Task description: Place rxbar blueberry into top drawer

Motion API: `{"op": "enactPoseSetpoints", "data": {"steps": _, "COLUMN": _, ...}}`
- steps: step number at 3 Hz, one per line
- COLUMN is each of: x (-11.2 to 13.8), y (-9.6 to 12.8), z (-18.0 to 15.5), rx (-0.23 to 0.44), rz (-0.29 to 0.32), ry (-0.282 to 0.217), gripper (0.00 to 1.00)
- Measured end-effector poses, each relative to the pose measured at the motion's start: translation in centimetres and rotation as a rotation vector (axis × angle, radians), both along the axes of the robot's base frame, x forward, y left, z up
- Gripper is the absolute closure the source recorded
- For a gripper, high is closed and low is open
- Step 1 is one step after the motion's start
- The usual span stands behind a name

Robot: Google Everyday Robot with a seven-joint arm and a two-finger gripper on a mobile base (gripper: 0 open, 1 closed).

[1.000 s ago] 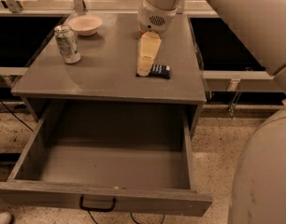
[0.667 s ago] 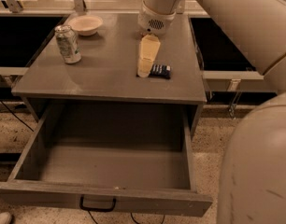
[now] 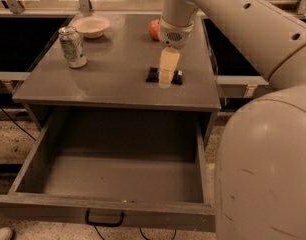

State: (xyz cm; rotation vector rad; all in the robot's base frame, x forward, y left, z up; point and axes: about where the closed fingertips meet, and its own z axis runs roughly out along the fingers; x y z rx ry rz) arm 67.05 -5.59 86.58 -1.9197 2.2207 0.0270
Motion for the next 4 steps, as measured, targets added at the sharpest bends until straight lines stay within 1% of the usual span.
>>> {"op": "enactPoseSetpoints", "data": {"steps": 1, "x": 0.0, "y": 0.0, "z": 0.0, "rx": 0.000, "rz": 0.000, "ry": 0.000, "gripper": 0.00}}
{"op": "enactPoseSetpoints", "data": {"steps": 2, "x": 0.8, "y": -1.1, "z": -1.6, "rx": 0.004, "rz": -0.014, "ry": 0.026, "gripper": 0.00}}
{"op": "enactPoseSetpoints", "data": {"steps": 3, "x": 1.5, "y": -3.4, "z": -4.9, "rx": 0.001, "rz": -0.047, "ry": 0.060, "gripper": 0.00}}
{"op": "enactPoseSetpoints", "data": {"steps": 4, "x": 1.5, "y": -3.4, "z": -4.9, "rx": 0.001, "rz": -0.047, "ry": 0.060, "gripper": 0.00}}
